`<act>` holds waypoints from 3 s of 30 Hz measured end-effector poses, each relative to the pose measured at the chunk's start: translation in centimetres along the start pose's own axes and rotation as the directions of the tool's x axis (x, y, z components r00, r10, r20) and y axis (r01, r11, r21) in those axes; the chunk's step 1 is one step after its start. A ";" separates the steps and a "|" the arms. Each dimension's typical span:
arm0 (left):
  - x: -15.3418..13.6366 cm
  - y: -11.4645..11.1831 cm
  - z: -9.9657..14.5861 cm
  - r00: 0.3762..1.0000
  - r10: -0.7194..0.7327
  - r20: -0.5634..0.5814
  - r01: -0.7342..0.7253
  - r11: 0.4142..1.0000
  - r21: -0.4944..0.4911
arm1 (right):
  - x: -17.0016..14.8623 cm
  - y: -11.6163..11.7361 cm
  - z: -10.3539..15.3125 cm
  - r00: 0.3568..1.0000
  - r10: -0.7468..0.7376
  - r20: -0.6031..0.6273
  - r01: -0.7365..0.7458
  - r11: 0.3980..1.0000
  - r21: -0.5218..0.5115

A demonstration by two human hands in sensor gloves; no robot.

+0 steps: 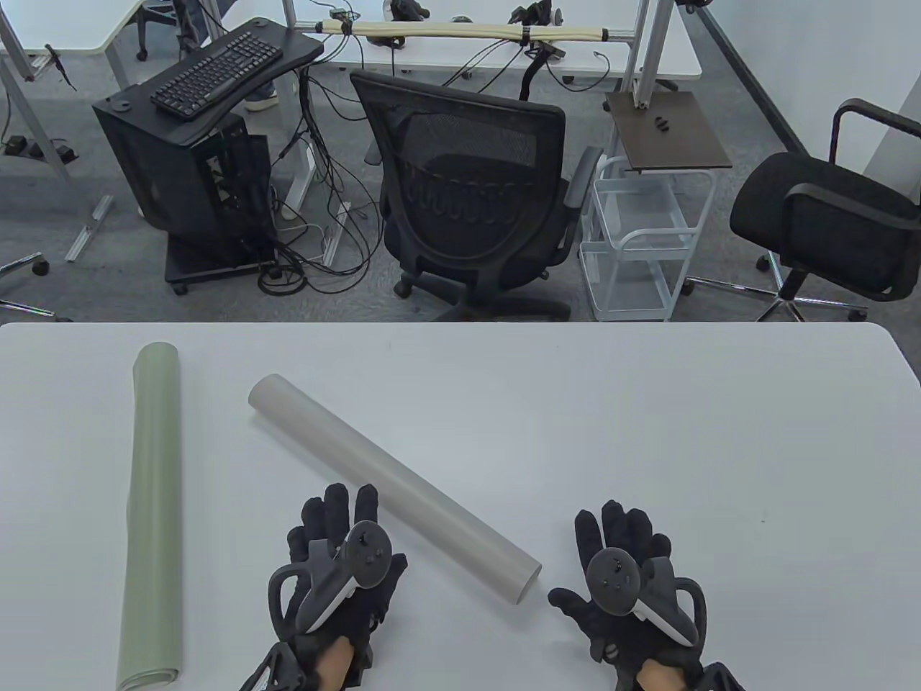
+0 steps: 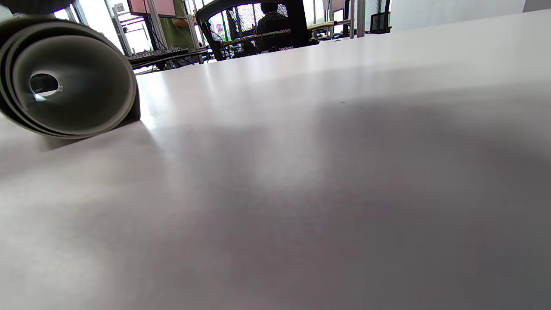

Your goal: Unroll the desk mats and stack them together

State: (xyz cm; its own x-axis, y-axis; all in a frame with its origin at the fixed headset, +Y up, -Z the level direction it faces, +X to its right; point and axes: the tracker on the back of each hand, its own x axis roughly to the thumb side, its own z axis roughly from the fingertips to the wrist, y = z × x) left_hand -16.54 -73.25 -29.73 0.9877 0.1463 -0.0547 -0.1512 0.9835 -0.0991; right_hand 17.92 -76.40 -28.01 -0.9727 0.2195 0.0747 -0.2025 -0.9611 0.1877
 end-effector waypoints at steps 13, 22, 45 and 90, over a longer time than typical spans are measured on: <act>-0.8 0.0 -0.2 1.000 0.027 -0.009 -0.028 0.999 -0.016 | -0.2 -0.1 -0.6 1.000 -0.001 -0.028 0.001 1.000 -0.002; -0.4 -0.4 -0.3 0.999 0.038 0.002 -0.038 0.998 -0.042 | 0.5 -0.6 -1.1 1.000 0.013 -0.009 -0.013 0.999 -0.045; 0.1 -0.5 -0.2 0.999 0.039 0.005 -0.039 0.998 -0.047 | 14.0 2.6 -8.0 0.967 0.228 0.112 -0.247 0.948 0.202; 0.0 0.1 -5.0 0.320 0.947 -0.038 -0.922 0.302 -0.243 | 11.8 -2.8 -2.9 0.720 -0.688 0.095 0.666 0.723 0.187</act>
State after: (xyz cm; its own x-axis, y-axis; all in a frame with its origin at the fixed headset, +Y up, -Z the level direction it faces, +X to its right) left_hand -16.79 -73.66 -34.74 0.1712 0.9739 -0.1488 -0.9657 0.1359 -0.2212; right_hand 6.70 -71.56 -30.52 -0.5502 0.8348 0.0180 -0.7727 -0.5171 0.3681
